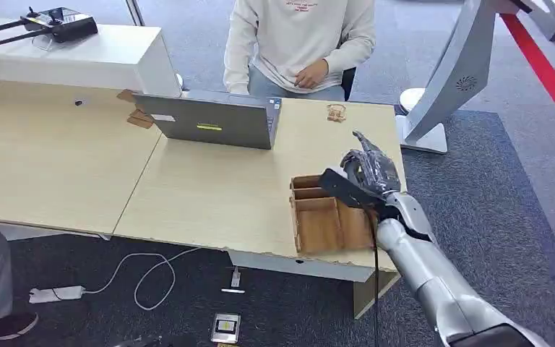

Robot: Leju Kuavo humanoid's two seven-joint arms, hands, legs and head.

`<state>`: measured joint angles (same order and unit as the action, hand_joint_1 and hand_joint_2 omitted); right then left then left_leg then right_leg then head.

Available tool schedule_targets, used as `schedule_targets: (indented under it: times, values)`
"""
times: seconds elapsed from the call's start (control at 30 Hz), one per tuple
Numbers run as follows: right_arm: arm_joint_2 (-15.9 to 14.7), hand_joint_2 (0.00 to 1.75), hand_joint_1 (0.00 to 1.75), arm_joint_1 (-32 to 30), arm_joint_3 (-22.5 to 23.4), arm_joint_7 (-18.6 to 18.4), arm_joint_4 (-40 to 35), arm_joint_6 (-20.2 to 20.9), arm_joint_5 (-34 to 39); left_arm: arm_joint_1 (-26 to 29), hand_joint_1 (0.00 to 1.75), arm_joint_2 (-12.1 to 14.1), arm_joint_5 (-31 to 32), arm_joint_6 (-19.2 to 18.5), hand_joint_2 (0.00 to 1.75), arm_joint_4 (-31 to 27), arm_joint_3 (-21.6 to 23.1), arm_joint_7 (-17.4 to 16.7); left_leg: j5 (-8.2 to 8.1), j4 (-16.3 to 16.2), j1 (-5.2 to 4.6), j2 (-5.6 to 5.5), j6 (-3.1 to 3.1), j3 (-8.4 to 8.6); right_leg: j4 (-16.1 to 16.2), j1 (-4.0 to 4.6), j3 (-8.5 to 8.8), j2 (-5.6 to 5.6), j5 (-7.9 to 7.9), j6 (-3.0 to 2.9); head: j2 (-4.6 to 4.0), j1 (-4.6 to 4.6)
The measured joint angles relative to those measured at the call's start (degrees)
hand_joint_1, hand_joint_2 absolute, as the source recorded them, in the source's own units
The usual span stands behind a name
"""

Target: Pass the card to the sensor for recognition and then transmit it.

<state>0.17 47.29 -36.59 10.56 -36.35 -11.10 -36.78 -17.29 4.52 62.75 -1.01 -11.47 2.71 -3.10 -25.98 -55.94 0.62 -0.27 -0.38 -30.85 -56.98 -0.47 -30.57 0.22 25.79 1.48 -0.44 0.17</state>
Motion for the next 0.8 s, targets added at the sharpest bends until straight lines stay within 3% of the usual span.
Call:
schedule_targets:
  times: [0.4, 0.8]
  values:
    - [-2.8, 1.75, 1.75, 4.6, 4.7, -1.2, -9.8, 1.2, 0.3, 0.0, 0.00, -0.4, 0.9, 0.1, 1.75, 0.0, 0.0, 0.2, 0.00, 0.0, 0.00, 0.00, 0.00, 0.00, 0.0, -0.07, 0.00, 0.00, 0.00, 0.00, 0.00, 0.00]
    - [-2.9, 1.75, 1.75, 4.7, 5.3, -1.2, -11.6, 1.2, 0.3, 0.1, 0.00, -0.5, 0.9, 0.5, 1.75, 0.0, 0.0, 0.1, 0.00, 0.0, 0.01, 0.00, 0.00, 0.00, 0.0, -0.07, 0.00, 0.00, 0.00, 0.00, 0.00, -0.02]
